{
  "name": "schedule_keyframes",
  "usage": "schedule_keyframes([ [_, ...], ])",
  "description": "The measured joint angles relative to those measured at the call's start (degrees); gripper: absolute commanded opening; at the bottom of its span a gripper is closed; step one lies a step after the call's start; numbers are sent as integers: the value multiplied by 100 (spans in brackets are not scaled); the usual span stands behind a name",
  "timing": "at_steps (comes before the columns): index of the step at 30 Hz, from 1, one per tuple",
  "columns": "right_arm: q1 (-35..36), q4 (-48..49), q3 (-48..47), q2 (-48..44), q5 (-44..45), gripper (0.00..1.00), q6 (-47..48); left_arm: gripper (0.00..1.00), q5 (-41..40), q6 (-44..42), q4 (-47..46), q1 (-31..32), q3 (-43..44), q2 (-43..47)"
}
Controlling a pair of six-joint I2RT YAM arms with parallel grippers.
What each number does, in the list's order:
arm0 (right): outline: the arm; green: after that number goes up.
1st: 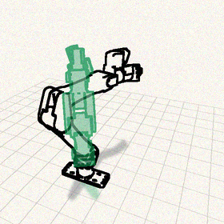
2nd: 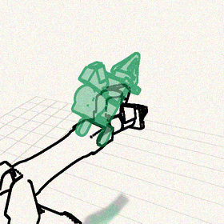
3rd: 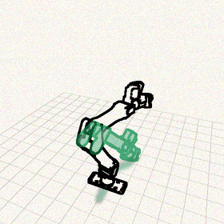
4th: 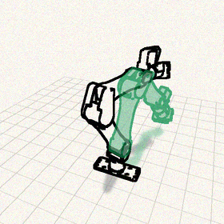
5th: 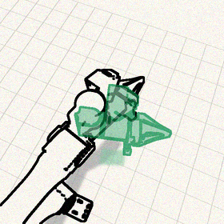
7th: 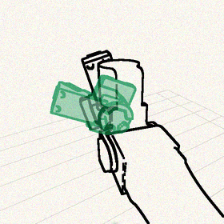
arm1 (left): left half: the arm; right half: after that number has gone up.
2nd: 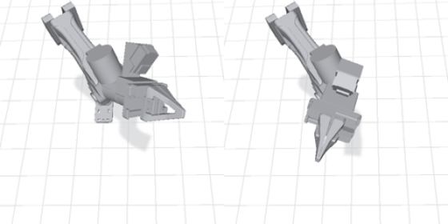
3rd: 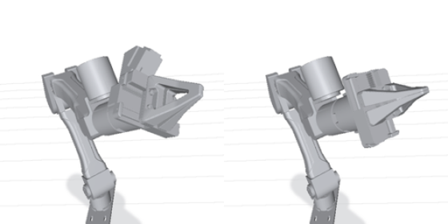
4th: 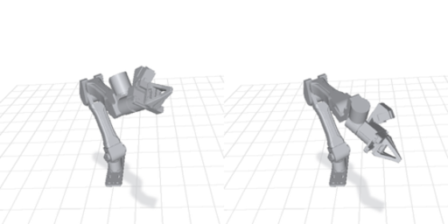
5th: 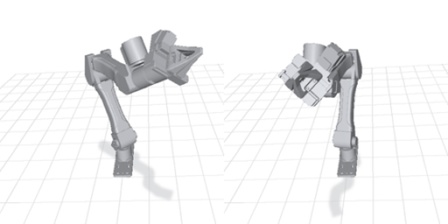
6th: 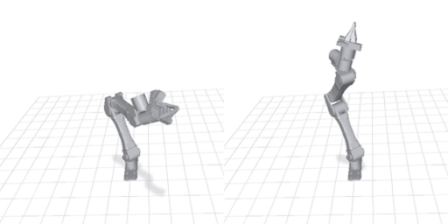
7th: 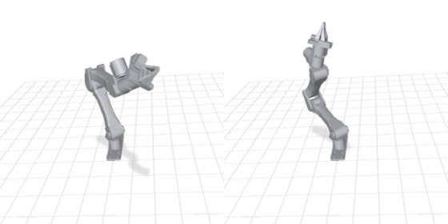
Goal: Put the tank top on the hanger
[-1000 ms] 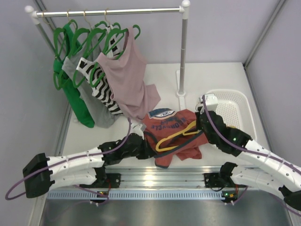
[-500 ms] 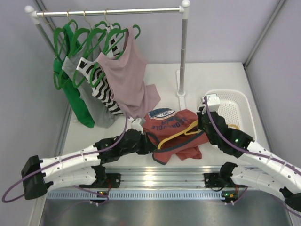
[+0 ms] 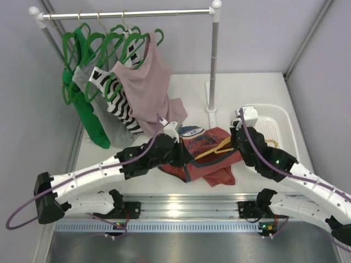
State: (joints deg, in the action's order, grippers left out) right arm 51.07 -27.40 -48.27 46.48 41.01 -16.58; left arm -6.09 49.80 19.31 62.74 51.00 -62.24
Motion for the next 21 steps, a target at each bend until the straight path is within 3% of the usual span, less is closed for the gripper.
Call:
schedule_keyframes([
  [21, 2, 81, -1220, 822, -90, 0, -122, 0, 286, -1117, 951, -713, 2594, -1196],
])
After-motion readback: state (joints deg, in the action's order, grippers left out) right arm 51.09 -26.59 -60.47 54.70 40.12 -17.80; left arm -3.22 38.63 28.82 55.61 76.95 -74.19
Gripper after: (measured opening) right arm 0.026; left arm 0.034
